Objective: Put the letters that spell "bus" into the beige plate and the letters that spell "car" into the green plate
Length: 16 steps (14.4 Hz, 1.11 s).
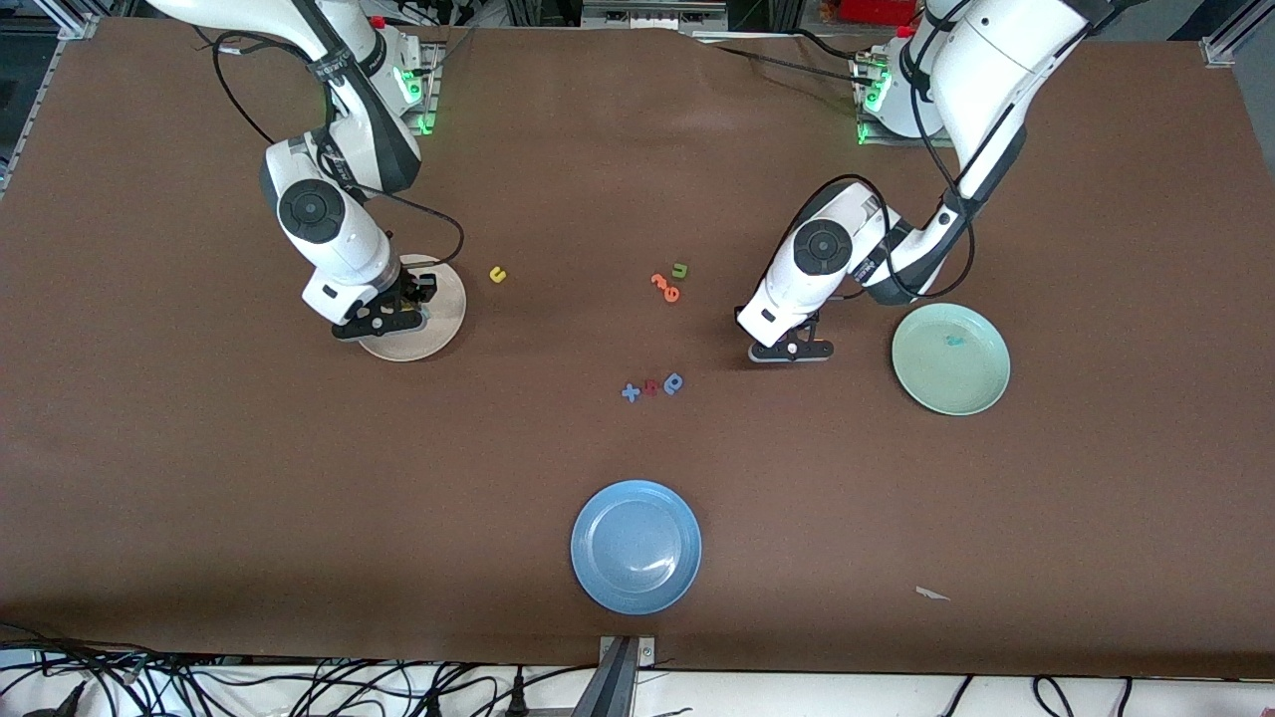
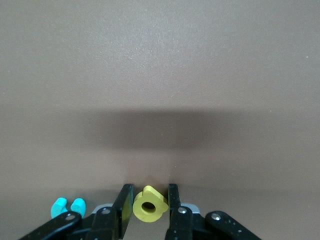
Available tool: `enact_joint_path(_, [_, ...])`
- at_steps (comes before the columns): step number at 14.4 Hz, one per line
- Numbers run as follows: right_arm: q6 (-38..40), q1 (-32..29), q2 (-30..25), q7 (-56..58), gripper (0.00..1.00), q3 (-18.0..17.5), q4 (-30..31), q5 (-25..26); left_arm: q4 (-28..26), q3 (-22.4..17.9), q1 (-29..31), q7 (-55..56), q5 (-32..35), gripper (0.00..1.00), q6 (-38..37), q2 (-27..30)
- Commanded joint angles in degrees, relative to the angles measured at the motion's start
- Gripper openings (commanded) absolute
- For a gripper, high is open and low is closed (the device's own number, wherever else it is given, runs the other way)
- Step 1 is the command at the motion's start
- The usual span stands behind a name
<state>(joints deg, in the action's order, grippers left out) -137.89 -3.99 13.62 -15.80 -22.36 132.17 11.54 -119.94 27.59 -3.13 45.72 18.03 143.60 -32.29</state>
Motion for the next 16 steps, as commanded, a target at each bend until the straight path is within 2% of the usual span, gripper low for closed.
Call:
enact_joint_path(1, [0.16,-0.14,0.09,-0.29,1.0,-0.67,0.46,-0.03,0.15,-0.6,0.14,0.77,2.89,0.3,-1.66,-1.11])
enact_joint_path(5, [0.43,-0.05,0.01,-3.95,1.0,-0.93,0.63,-0.21,0.15,-0.6,0.06,0.77,3.15,0.25,-1.92,-1.11])
enact_joint_path(7, [-0.18,0.47,0.62,-12.81,1.0,-4.6,0.72,-0.21,0.23,-0.6,0.14,0.69,3.15,0.23,-2.36,-1.11])
enact_joint_path(9, [-2.81,4.23,1.76,-18.98,1.0,-5.15,1.07,-0.38,1.37,-0.43,0.67,-0.45,3.15,0.22,-4.72,-0.41])
enact_joint_path(11, [-4.75,7.84,2.73,-24.0,1.0,-5.15,1.16,-0.38,6.45,-0.34,1.02,-3.69,3.07,0.2,-13.91,-0.41])
enact_joint_path(13, [-7.21,9.0,3.61,-26.03,1.0,-5.15,1.86,-0.38,10.42,-0.25,1.72,-7.99,2.89,0.2,-22.11,-0.32])
enact_joint_path(16, [-14.4,9.18,5.28,-26.92,1.0,-5.15,5.54,-0.21,11.05,-0.25,7.5,-19.66,2.89,0.2,-26.34,1.26])
